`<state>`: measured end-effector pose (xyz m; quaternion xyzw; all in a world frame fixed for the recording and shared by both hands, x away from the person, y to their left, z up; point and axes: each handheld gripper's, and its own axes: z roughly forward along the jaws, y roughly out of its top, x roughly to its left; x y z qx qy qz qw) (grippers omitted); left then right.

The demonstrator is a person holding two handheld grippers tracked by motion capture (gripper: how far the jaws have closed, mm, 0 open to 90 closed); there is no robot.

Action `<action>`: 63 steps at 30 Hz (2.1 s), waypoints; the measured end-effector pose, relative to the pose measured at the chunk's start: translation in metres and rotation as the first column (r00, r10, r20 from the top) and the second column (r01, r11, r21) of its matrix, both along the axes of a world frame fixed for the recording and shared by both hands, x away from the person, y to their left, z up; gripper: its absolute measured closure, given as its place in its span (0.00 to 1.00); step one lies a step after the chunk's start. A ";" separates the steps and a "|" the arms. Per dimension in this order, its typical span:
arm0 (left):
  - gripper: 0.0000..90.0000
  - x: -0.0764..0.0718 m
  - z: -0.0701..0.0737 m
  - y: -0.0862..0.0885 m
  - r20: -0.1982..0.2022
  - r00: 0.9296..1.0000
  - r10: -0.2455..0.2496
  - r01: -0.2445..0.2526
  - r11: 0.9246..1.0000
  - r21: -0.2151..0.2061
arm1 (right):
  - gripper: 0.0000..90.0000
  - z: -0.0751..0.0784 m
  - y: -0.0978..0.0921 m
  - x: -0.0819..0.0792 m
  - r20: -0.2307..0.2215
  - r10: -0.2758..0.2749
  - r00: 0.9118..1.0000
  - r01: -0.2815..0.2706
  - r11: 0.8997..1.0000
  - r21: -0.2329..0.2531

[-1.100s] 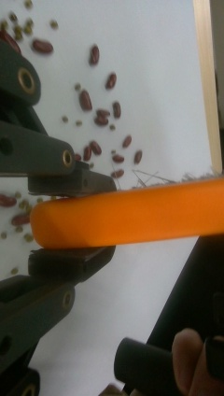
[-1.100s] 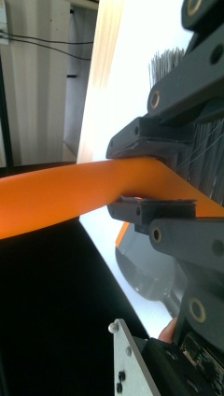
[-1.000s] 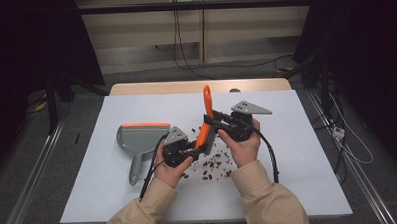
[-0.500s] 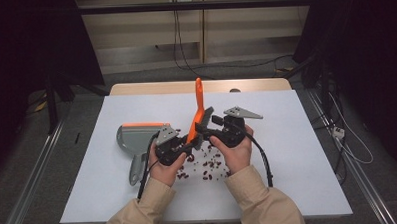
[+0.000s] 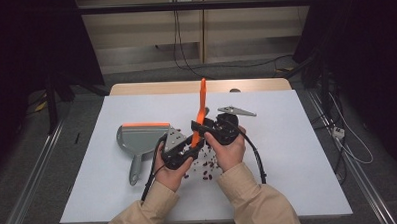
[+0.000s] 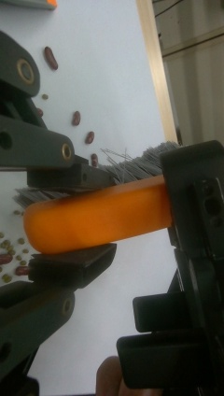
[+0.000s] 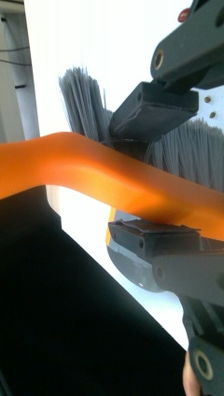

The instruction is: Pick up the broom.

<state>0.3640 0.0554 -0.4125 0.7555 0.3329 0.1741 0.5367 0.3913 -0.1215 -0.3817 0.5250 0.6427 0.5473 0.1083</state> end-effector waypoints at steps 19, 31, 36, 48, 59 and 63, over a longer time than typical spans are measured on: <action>0.44 0.002 0.006 0.006 -0.001 0.999 -0.039 0.039 0.999 -0.036 | 0.77 0.012 -0.011 0.007 0.033 0.026 0.999 -0.026 1.000 -0.015; 0.24 0.006 0.014 0.025 -0.012 0.997 -0.077 0.076 0.996 -0.056 | 0.77 0.014 -0.055 0.006 0.019 0.084 0.996 -0.081 0.990 -0.117; 0.17 0.008 0.017 0.035 -0.025 0.996 -0.083 0.081 0.995 -0.054 | 0.77 0.014 -0.069 0.004 -0.007 0.109 0.994 -0.109 0.980 -0.169; 0.08 0.009 0.023 0.070 -0.050 0.995 -0.088 0.086 0.995 -0.054 | 0.77 0.014 -0.095 0.001 -0.041 0.102 0.994 -0.108 0.973 -0.205; 0.04 0.010 0.023 0.107 -0.044 0.995 -0.086 0.084 0.995 -0.055 | 0.77 0.007 -0.112 -0.003 -0.087 0.104 0.991 -0.122 0.963 -0.241; 0.04 0.010 0.021 0.116 -0.050 0.995 -0.086 0.084 0.995 -0.052 | 0.77 0.006 -0.119 -0.004 -0.101 0.098 0.990 -0.121 0.961 -0.247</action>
